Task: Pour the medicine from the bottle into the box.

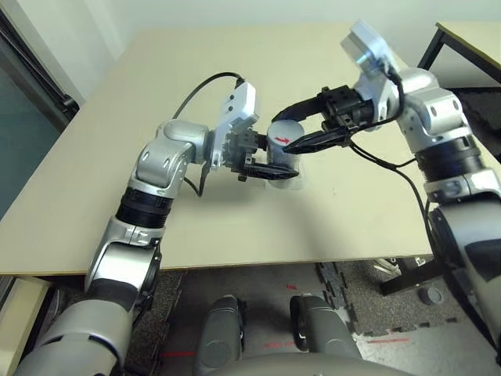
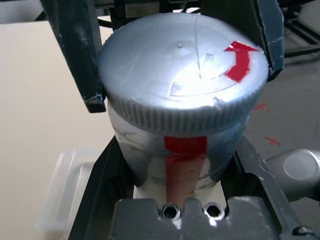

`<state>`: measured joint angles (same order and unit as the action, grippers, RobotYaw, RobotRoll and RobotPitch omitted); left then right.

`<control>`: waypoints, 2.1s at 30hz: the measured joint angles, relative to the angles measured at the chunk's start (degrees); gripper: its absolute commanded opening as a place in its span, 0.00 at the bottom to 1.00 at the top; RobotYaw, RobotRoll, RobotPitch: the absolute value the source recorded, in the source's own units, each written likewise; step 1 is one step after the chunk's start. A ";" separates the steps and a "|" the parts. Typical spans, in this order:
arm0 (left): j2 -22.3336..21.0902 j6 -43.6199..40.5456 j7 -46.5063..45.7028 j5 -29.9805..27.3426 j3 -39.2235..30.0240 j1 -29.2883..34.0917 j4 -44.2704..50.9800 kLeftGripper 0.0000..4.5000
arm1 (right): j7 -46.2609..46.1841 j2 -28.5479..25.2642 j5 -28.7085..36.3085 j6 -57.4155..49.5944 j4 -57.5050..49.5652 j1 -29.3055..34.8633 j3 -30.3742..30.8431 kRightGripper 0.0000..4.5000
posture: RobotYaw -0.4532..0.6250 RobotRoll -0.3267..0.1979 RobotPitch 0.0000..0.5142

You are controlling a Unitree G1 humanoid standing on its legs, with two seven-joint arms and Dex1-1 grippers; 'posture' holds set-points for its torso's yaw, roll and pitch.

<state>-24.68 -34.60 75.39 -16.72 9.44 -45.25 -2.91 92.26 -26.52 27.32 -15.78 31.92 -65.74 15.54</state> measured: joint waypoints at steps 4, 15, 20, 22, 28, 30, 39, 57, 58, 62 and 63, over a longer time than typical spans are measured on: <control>0.06 -0.60 -0.36 -0.49 -0.26 0.22 0.32 0.55 | 0.00 -0.20 0.12 0.51 0.40 -0.28 0.07 0.78 | 0.52 0.62 0.23; 2.14 0.30 -0.81 -3.54 1.40 -0.47 0.51 0.55 | -5.54 -7.58 0.49 -12.84 -17.59 6.92 -4.87 1.00 | 0.47 0.62 0.23; 1.58 2.00 -1.45 -3.76 1.05 -1.38 -0.94 0.55 | -12.99 -9.65 3.37 -21.10 -28.64 12.97 -9.34 1.00 | 0.45 0.62 0.22; 1.43 2.97 -1.51 -3.74 0.82 -1.69 -2.65 0.55 | -16.54 -9.42 4.67 -23.99 -32.46 14.85 -10.60 1.00 | 0.45 0.62 0.22; 1.33 5.47 -1.61 -3.49 0.80 -2.11 -5.54 0.55 | -23.61 -8.55 6.02 -27.19 -36.22 16.83 -12.35 1.00 | 0.43 0.62 0.19; 1.28 6.20 -1.61 -3.37 0.80 -2.31 -6.69 0.55 | -24.53 -8.89 5.97 -27.20 -36.19 16.82 -12.38 1.00 | 0.43 0.62 0.18; 1.20 8.75 -2.44 -2.11 1.05 -2.80 -9.82 0.55 | -30.33 -6.71 5.21 -29.18 -36.08 16.24 -11.54 1.00 | 0.45 0.62 0.18; 1.64 9.99 -3.52 -1.11 1.41 -2.89 -11.66 0.55 | -35.99 -1.53 -1.02 -26.35 -33.46 13.85 -7.08 1.00 | 0.45 0.62 0.20; 1.64 9.98 -3.63 -1.11 1.41 -2.89 -11.66 0.55 | -35.99 -1.50 -1.11 -26.18 -33.40 13.85 -7.07 1.00 | 0.46 0.62 0.20; 1.63 9.92 -3.91 -1.11 1.41 -2.88 -11.70 0.55 | -35.96 -1.41 -1.55 -25.81 -33.16 13.85 -7.07 1.00 | 0.45 0.62 0.20; 1.61 9.92 -3.91 -1.11 1.41 -2.88 -11.72 0.55 | -35.95 -1.41 -1.55 -25.80 -33.13 13.85 -7.07 1.00 | 0.45 0.62 0.20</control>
<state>-23.07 -24.68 71.48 -17.83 10.85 -48.14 -14.63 56.30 -27.94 25.77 -41.58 -1.21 -51.89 8.46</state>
